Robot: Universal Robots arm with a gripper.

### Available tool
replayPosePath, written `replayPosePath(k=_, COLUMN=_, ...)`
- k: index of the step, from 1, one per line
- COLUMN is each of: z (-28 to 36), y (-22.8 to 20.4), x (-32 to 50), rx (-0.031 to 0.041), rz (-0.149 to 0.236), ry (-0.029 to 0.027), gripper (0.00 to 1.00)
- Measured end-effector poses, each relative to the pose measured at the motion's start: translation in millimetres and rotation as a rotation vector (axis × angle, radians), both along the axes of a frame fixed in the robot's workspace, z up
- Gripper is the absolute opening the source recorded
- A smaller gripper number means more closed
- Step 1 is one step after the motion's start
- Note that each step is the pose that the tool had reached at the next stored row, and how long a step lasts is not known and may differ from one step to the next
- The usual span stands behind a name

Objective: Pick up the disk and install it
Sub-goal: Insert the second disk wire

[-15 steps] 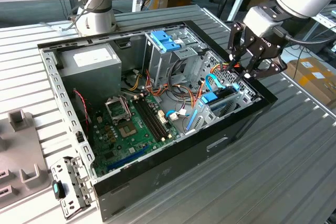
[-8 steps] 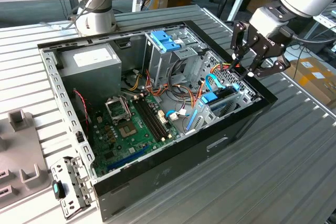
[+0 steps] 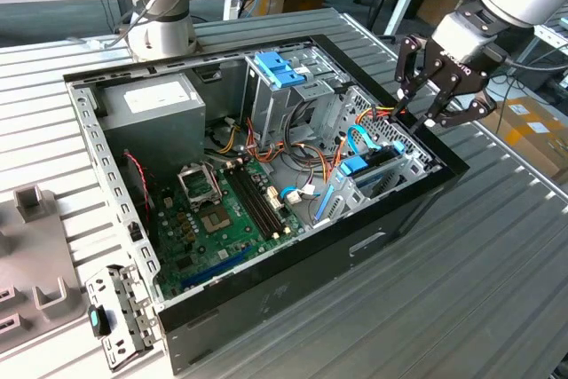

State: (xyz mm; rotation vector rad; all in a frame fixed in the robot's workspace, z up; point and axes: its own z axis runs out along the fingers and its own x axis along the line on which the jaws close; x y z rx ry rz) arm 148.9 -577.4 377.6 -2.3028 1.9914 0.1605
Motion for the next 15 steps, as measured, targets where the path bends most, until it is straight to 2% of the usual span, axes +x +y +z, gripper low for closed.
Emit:
replayPosePath(k=4, z=-0.1, y=0.4, x=5.5, rx=0.0, rz=0.022, ry=0.0, gripper=0.42)
replayPosePath(k=8, z=-0.1, y=1.0, x=17.0, rx=0.0001, rz=0.063, ry=0.0, gripper=0.42)
replayPosePath(k=11, z=-0.2, y=1.1, x=18.7, rx=0.0001, rz=0.112, ry=0.0, gripper=0.42)
replayPosePath(k=15, z=-0.7, y=1.1, x=18.9, rx=0.0001, rz=0.21, ry=0.0, gripper=0.42)
